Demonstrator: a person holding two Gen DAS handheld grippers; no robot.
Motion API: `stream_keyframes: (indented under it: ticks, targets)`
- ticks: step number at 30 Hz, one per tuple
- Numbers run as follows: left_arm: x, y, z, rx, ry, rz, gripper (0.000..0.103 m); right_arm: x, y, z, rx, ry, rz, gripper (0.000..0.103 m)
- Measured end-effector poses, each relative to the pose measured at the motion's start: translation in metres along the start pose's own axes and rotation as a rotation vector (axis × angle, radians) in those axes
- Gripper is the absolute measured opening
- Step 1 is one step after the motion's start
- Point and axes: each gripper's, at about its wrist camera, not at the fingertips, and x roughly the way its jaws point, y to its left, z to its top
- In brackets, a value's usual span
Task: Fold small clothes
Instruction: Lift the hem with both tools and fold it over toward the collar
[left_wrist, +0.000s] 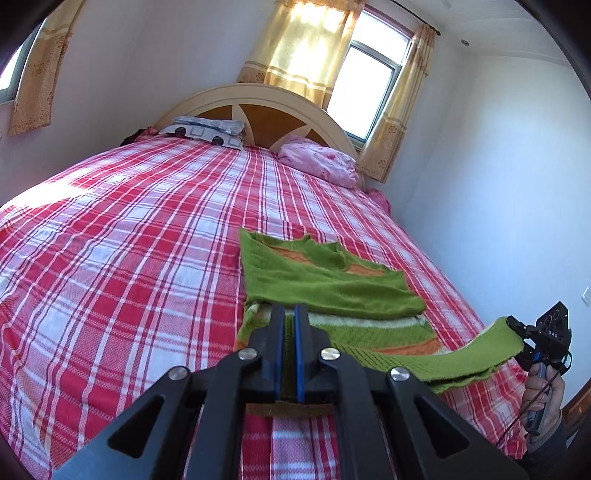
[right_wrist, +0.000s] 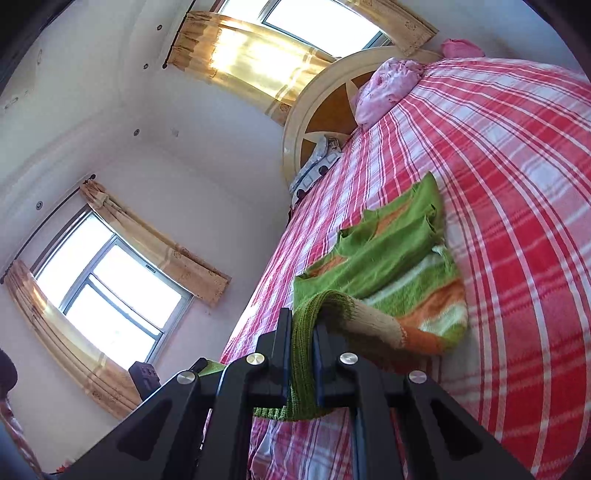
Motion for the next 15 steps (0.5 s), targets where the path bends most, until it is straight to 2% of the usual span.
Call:
stream_keyframes:
  ticks: [15]
  targets:
    - [0.082,0.012,0.066,0.010,-0.022,0.067,0.006,0.075,0.001,0.086,-0.029,-0.009,-0.033,0.010]
